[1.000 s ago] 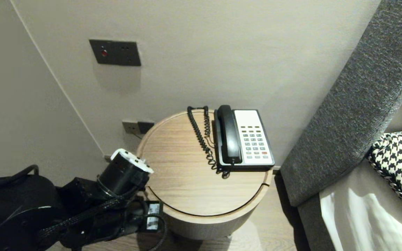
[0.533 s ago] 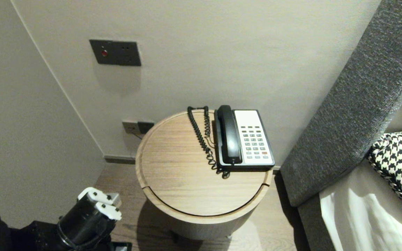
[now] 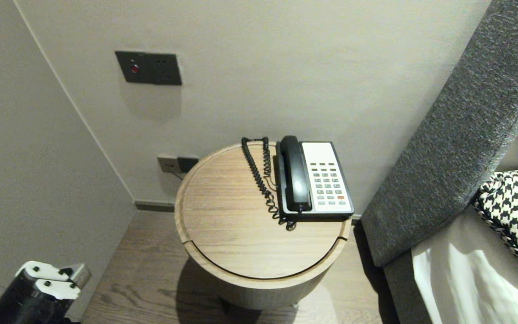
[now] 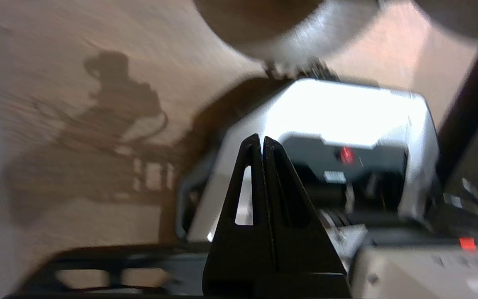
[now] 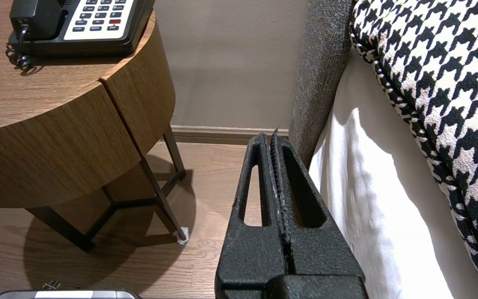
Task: Open the nightstand drawer
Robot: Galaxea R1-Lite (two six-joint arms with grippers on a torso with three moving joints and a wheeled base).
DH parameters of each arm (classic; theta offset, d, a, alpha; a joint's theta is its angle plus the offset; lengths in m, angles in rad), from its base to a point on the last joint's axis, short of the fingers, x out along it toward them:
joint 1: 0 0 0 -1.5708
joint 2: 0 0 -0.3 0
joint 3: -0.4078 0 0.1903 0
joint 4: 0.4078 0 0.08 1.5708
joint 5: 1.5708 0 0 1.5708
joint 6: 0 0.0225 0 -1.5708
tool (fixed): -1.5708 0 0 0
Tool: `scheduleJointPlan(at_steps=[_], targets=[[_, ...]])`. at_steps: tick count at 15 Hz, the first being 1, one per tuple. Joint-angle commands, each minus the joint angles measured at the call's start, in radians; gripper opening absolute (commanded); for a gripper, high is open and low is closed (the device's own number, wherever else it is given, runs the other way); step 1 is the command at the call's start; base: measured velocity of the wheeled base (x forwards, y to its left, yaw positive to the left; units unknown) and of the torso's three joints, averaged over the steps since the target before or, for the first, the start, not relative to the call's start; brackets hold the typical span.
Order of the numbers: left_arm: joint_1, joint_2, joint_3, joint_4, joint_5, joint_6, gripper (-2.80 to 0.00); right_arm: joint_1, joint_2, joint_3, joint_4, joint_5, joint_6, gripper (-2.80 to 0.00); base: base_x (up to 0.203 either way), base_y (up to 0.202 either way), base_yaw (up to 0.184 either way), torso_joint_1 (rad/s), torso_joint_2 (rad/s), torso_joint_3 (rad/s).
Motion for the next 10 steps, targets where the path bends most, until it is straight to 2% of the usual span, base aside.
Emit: scheduleJointPlan(at_steps=[1, 2, 4, 7, 10], targets=[[0.169, -0.114, -0.025, 0.022, -0.004, 0.151, -2.80, 0.000, 0.001, 0.040, -0.001, 0.000, 0.000, -2.80, 0.000, 0.000, 0.000, 0.000, 0.00, 0.000], [0.218, -0.156, -0.047, 0.031, -0.005, 0.228, -2.80, 0.000, 0.001, 0.040, -0.001, 0.000, 0.000, -2.80, 0.000, 0.000, 0.000, 0.000, 0.00, 0.000], [0.284, -0.213, -0.084, 0.039, -0.006, 0.316, -2.80, 0.000, 0.001, 0.040, -0.001, 0.000, 0.000, -2.80, 0.000, 0.000, 0.000, 0.000, 0.00, 0.000], [0.378, -0.263, -0.101, 0.036, -0.026, 0.382, -2.80, 0.000, 0.001, 0.040, -0.001, 0.000, 0.000, -2.80, 0.000, 0.000, 0.000, 0.000, 0.00, 0.000], [0.413, -0.291, -0.104, 0.019, -0.038, 0.419, -2.80, 0.000, 0.001, 0.040, -0.001, 0.000, 0.000, -2.80, 0.000, 0.000, 0.000, 0.000, 0.00, 0.000]])
